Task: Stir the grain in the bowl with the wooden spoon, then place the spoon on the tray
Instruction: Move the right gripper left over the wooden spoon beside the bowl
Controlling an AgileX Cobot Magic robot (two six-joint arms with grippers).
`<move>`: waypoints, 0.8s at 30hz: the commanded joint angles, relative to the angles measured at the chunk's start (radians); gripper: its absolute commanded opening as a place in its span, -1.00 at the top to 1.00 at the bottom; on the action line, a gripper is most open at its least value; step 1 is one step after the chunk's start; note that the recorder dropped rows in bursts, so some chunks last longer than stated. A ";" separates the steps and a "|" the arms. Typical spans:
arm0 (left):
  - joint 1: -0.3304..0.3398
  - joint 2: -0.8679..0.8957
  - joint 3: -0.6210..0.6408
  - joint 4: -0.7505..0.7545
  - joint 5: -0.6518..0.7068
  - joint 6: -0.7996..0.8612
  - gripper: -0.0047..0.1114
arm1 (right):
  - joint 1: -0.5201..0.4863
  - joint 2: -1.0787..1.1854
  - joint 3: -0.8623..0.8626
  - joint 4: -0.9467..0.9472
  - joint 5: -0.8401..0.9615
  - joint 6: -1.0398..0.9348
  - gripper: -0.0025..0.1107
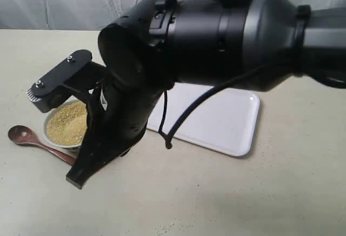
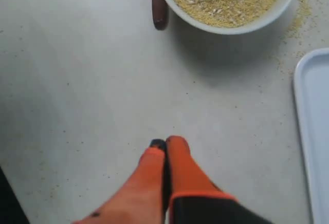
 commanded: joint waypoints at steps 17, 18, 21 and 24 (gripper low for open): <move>0.002 -0.005 0.005 0.002 -0.012 0.000 0.92 | 0.002 0.254 -0.237 0.208 -0.107 -0.008 0.97; 0.002 -0.005 0.005 0.002 -0.012 0.000 0.92 | 0.002 0.281 -0.275 0.226 -0.098 -0.015 0.97; 0.002 -0.005 0.005 0.002 -0.012 0.000 0.92 | 0.002 0.366 -0.406 0.263 -0.057 -0.053 0.97; 0.002 -0.005 0.005 0.002 -0.012 0.000 0.92 | 0.002 0.415 -0.480 0.261 -0.041 -0.069 0.97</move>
